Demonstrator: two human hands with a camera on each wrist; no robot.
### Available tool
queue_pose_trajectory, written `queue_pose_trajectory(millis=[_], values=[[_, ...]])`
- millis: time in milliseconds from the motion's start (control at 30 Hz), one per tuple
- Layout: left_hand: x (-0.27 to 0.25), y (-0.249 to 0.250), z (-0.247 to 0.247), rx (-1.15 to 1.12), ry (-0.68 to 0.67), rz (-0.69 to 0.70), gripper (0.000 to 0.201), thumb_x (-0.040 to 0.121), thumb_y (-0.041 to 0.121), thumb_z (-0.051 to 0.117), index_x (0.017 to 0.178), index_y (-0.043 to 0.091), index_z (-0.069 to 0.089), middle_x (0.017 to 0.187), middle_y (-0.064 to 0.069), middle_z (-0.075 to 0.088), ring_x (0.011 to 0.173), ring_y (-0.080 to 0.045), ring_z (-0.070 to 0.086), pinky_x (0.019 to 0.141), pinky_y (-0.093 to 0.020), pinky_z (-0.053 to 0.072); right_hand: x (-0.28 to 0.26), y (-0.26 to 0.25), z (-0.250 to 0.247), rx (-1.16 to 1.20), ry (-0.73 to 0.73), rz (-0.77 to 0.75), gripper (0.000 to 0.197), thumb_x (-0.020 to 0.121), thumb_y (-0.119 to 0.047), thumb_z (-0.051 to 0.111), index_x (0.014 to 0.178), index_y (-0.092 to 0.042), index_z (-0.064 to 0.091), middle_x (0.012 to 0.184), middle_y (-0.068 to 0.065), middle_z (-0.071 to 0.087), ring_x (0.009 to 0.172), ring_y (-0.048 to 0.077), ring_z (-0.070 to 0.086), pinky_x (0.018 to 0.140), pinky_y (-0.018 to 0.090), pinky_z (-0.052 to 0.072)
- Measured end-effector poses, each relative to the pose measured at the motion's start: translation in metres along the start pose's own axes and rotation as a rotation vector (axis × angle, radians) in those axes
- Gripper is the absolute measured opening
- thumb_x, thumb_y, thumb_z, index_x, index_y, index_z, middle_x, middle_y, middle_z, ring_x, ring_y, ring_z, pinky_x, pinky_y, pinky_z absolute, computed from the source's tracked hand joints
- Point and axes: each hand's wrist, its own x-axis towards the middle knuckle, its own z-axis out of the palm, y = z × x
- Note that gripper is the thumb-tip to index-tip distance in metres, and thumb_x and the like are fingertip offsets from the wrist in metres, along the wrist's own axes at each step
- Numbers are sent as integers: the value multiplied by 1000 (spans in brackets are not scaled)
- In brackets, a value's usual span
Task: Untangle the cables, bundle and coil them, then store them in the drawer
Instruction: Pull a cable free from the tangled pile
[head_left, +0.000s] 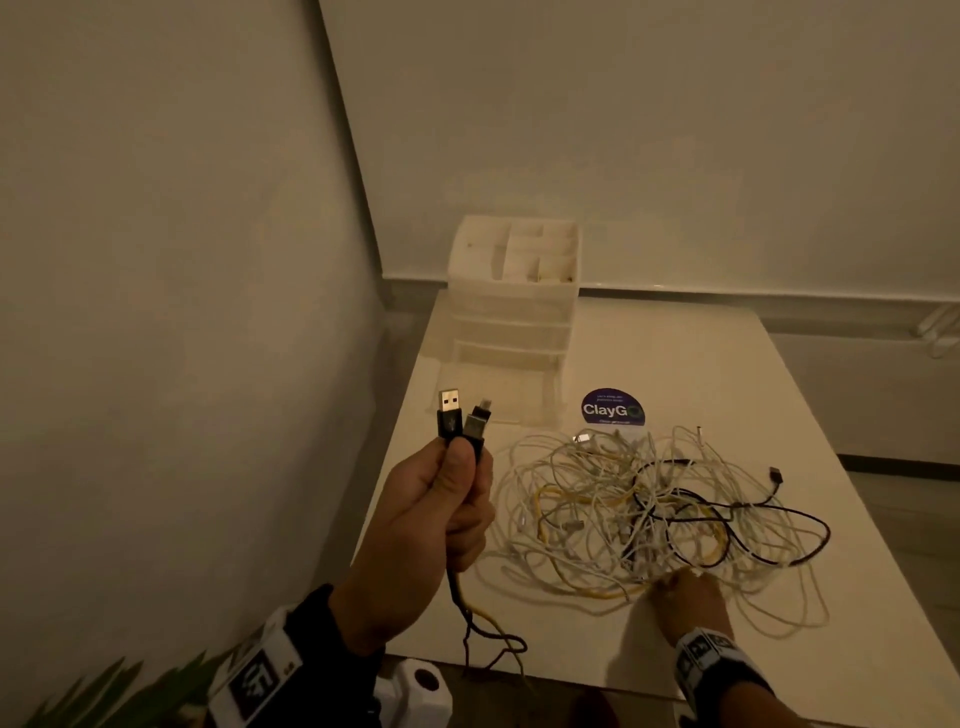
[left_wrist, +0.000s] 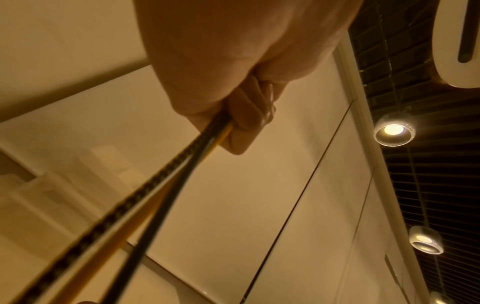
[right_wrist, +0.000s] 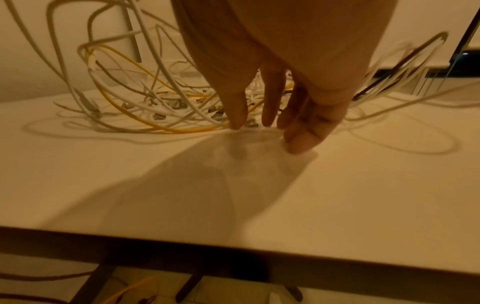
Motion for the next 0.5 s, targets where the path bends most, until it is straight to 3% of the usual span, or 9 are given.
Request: queue_pose_trajectory(millis=[67,200,333,500], values=[[1,1,-3,2,52,-14,34,90,41,48,71,13,50,55,0,27,42,-8,21,39,-17,24,-1,-10,1,31,29,1,20,89,-29,58,99,-11,60,112,15,50,101,36,55,79,39,46],[7,-1,-7,13,95,-15,35,90,40,45,72,11,47,54,2,29,41,-8,21,38,-18,24,-4,-20,2,-1,7,-96,18,89,-18,53,105,-22,61,114,10,49,104,32,54,89,38,47],[15,-5,-4,10,59,-1,41,86,52,59,72,15,51,55,3,29,42,-7,21,39,-18,26,-14,-19,6,46,37,-128,31,81,-12,58,112,-16,56,112,12,47,98,35,55,83,38,46],[25,-13,3,10,40,-20,45,78,59,66,70,16,52,55,3,28,42,-7,21,40,-16,25,-7,-16,0,44,25,-165,22,90,-12,52,111,-14,59,117,12,52,105,32,55,87,37,45]])
